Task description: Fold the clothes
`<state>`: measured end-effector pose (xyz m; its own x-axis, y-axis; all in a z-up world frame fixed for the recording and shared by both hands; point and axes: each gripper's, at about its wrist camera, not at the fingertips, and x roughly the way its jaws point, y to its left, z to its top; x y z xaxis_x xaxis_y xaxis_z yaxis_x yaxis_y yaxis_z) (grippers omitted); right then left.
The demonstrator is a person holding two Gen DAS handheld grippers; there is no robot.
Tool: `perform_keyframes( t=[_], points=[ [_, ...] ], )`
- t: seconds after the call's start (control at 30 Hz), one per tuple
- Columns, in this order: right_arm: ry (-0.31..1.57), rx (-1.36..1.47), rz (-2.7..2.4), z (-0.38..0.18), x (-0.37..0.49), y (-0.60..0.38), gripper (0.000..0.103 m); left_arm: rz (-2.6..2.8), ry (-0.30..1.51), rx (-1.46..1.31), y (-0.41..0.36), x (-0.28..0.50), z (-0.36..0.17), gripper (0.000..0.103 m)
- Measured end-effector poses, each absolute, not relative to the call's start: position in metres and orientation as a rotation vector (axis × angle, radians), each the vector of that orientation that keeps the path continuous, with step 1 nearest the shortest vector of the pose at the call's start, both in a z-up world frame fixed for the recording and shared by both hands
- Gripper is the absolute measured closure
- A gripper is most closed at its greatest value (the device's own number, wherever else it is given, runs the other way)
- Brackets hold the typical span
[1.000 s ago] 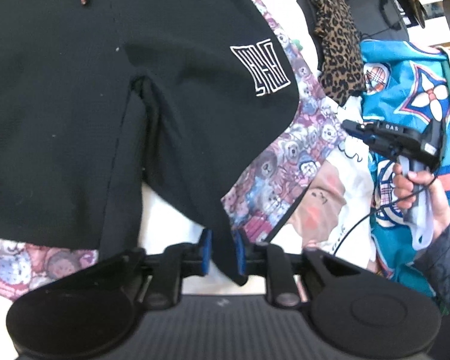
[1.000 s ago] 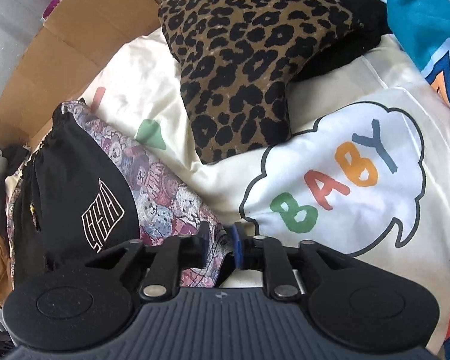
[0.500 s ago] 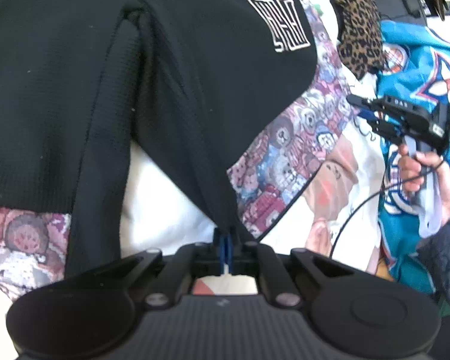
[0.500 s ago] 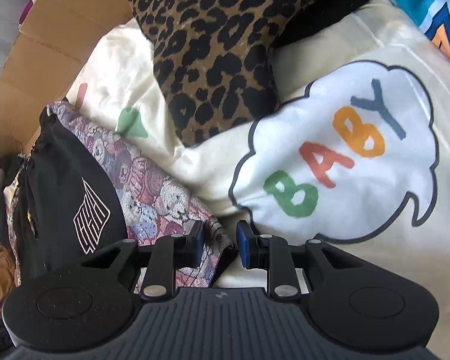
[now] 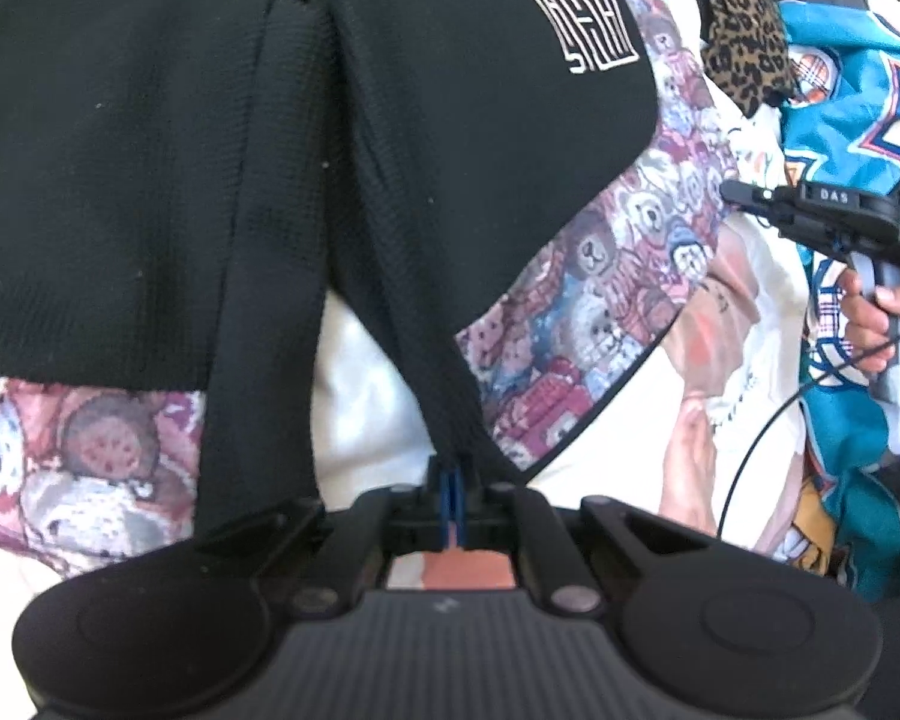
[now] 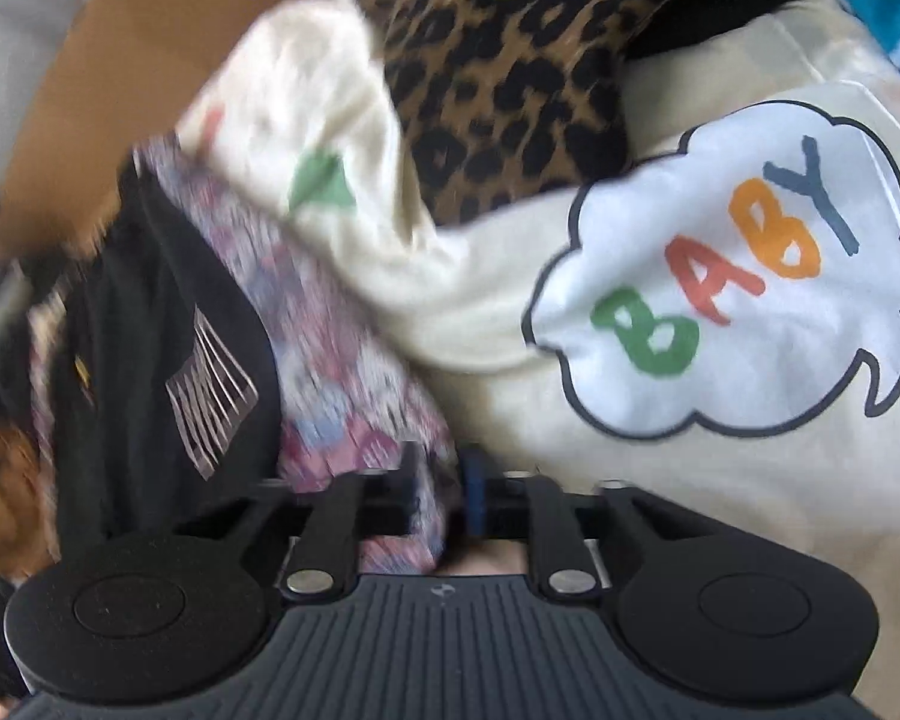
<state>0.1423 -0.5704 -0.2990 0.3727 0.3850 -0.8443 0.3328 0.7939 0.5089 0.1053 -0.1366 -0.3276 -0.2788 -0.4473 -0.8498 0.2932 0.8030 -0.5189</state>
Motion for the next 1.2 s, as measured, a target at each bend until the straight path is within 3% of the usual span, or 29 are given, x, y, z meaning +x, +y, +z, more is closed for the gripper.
perform_keyframes(
  t=[0.03,0.13,0.2,0.3,0.37,0.4,0.8,1.13,1.2],
  points=[
    [1.205,0.711,0.025,-0.299,0.144,-0.573,0.060,-0.721,1.706,-0.113,-0.138,0.105,-0.328,0.101],
    [1.229,0.749,0.014,-0.312,0.150,-0.577,0.064,-0.725,1.705,-0.104,-0.138,0.106,-0.330,0.101],
    [1.266,0.808,0.012,-0.325,0.151,-0.578,0.078,-0.727,1.705,-0.097,-0.139,0.107,-0.332,0.101],
    [1.289,0.811,0.052,-0.330,0.152,-0.569,0.079,-0.732,1.703,-0.076,-0.139,0.106,-0.334,0.101],
    [1.305,0.795,0.079,-0.331,0.153,-0.564,0.087,-0.732,1.707,-0.066,-0.138,0.105,-0.335,0.101],
    [1.312,0.782,0.090,-0.331,0.154,-0.561,0.100,-0.730,1.710,-0.064,-0.138,0.105,-0.336,0.101],
    [1.130,0.512,0.033,-0.252,0.151,-0.566,0.101,-0.817,1.668,-0.152,-0.155,0.104,-0.323,0.102],
    [1.231,0.430,-0.042,-0.299,0.162,-0.562,0.099,-0.823,1.695,-0.196,-0.165,0.105,-0.336,0.101],
    [1.220,0.431,-0.046,-0.293,0.160,-0.563,0.095,-0.822,1.686,-0.212,-0.156,0.105,-0.329,0.091]
  ],
)
